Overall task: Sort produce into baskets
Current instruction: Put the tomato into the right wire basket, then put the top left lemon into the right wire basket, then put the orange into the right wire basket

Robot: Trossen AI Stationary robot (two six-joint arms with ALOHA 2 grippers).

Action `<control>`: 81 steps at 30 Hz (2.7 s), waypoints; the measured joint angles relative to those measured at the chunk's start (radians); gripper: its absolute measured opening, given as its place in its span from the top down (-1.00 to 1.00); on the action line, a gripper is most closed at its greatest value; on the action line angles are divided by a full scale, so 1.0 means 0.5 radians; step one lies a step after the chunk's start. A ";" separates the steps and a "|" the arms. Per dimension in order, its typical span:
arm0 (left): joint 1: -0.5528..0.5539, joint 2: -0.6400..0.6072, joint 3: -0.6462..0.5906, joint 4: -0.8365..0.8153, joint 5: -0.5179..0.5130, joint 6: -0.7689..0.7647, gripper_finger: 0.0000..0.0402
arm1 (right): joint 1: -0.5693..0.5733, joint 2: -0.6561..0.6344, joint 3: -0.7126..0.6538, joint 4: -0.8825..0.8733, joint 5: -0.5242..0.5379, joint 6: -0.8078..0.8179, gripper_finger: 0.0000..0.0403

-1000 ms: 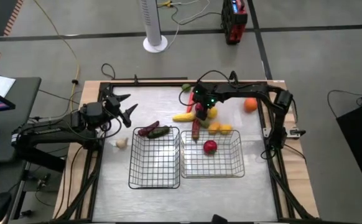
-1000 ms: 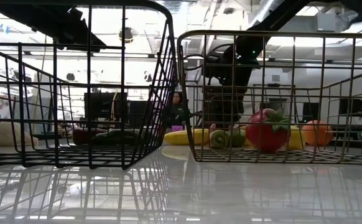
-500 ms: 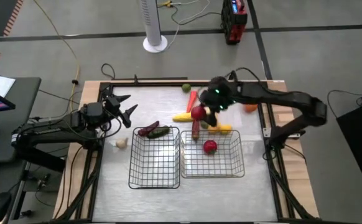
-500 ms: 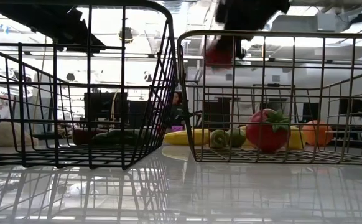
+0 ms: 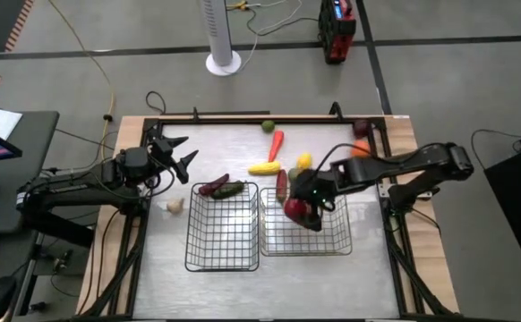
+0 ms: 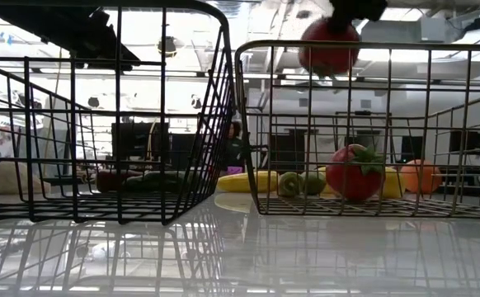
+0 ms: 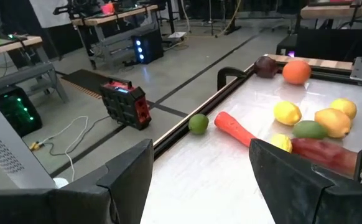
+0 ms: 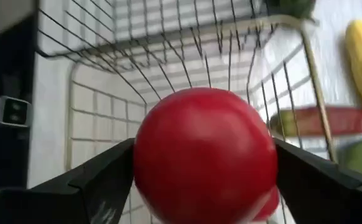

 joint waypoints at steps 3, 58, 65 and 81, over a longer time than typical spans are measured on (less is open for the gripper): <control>0.000 0.001 0.000 0.003 0.035 -0.002 -0.28 | -0.005 0.020 0.000 -0.066 0.084 0.018 -0.96; -0.001 0.001 0.000 -0.016 0.200 -0.076 -0.28 | -1.045 0.093 -0.336 0.329 -0.124 -0.625 -0.64; 0.000 0.001 0.000 -0.016 0.183 -0.075 -0.28 | -0.602 -0.276 -0.332 0.433 -0.507 -0.292 -0.67; 0.000 0.002 0.000 0.000 0.182 -0.051 -0.28 | -0.322 -0.238 -0.334 0.030 0.238 -0.035 -0.91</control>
